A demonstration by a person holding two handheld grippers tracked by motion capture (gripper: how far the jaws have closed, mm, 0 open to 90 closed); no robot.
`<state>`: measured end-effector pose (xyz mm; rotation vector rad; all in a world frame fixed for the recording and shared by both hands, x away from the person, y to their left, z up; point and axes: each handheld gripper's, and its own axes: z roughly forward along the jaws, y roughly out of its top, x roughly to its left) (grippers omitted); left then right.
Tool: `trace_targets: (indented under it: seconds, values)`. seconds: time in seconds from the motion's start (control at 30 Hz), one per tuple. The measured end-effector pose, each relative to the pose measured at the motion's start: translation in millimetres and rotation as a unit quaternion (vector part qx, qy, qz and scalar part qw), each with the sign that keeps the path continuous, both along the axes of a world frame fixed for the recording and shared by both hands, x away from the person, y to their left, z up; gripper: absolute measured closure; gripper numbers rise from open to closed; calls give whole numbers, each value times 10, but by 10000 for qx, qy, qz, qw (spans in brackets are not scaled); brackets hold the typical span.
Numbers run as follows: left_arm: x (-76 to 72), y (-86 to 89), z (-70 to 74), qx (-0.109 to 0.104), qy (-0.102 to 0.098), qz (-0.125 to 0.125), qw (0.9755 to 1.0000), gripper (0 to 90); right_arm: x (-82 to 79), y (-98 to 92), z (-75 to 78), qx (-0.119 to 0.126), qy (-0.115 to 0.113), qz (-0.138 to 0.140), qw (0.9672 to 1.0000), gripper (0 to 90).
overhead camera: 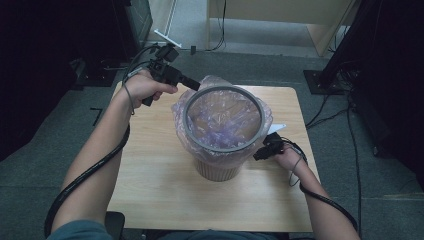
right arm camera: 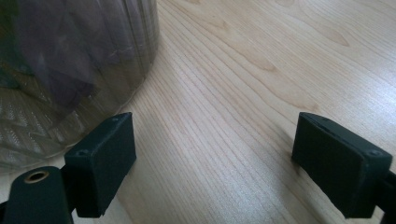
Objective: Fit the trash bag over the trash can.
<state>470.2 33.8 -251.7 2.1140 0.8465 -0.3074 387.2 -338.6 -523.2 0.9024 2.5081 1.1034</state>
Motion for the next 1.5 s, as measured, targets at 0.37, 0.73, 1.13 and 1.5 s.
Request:
trace_targets:
  seconds: [0.37,0.73,1.13,1.5]
  values:
    - [-35,210,90,44,-121,152,9998,646,-1,1,0,5,4,-7,10000,133]
    - [-95,409,127,207,-402,429,9981,525,0,1,0,7,4,-6,10000,133]
    - [-108,626,-39,201,-506,702,9961,459,0,1,0,5,3,-7,10000,133]
    - [-139,720,-268,299,-584,917,9936,420,-2,2,0,7,3,-11,10000,134]
